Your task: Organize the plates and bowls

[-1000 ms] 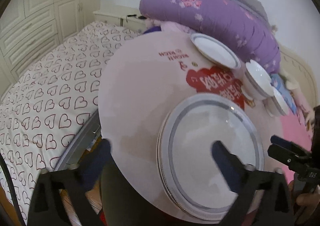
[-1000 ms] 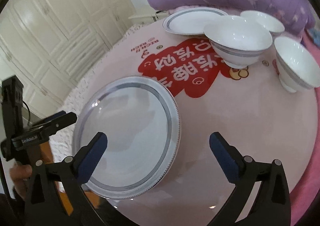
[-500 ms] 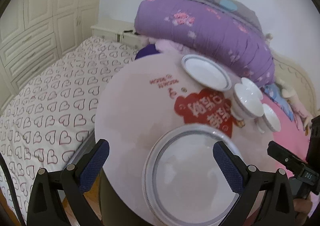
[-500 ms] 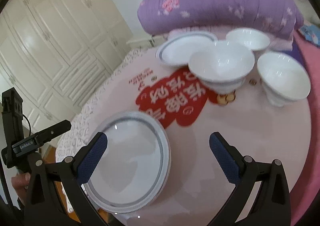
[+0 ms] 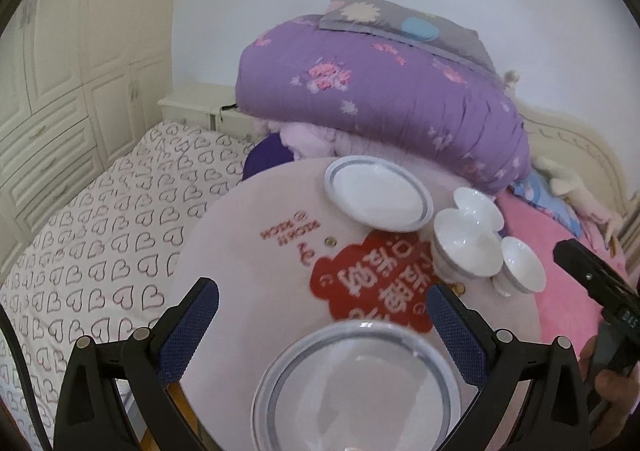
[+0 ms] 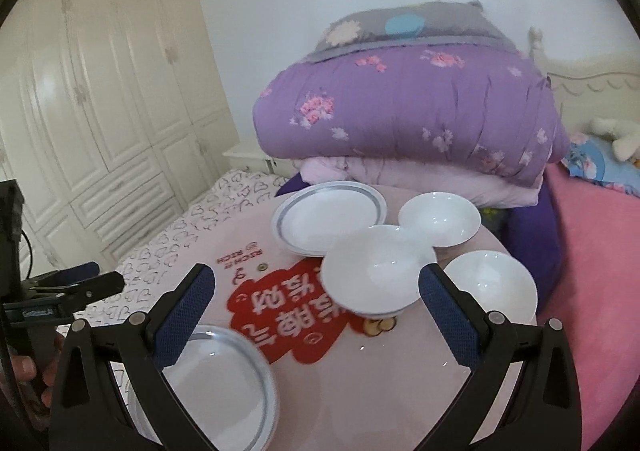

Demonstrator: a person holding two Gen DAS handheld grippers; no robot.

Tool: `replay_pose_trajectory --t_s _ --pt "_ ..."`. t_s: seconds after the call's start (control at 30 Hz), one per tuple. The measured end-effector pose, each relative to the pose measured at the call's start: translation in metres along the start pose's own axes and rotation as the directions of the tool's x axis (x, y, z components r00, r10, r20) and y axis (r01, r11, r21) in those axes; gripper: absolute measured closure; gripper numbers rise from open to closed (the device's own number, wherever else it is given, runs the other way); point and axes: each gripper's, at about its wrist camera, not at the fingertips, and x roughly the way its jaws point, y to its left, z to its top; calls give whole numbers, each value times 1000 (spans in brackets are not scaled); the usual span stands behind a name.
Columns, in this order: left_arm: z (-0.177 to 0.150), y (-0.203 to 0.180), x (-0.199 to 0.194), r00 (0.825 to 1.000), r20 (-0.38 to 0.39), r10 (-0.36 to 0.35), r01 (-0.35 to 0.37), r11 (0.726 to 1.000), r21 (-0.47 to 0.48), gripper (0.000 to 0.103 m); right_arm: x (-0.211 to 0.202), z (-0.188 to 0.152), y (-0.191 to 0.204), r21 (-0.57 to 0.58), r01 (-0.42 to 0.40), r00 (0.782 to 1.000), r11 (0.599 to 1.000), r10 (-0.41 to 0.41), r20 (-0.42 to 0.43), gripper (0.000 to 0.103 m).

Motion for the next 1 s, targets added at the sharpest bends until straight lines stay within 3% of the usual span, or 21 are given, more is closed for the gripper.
replay_pose_trajectory --t_s 0.33,0.57,0.77,1.0 --pt "54 -1 69 1000 -19 13 -14 999 -35 1 61 52 -37 -40 19 994 999 -23 -103 0" --pt "101 -2 136 998 -66 18 -22 998 -64 1 131 97 -52 -124 -4 974 992 -25 -225 0" --pt "131 -4 203 988 -157 12 -24 997 -80 1 199 118 -69 -142 -53 934 988 -1 -358 0" --pt "158 4 280 964 -264 -16 -22 990 -139 1 251 121 -91 -57 -100 882 993 62 -468 0"
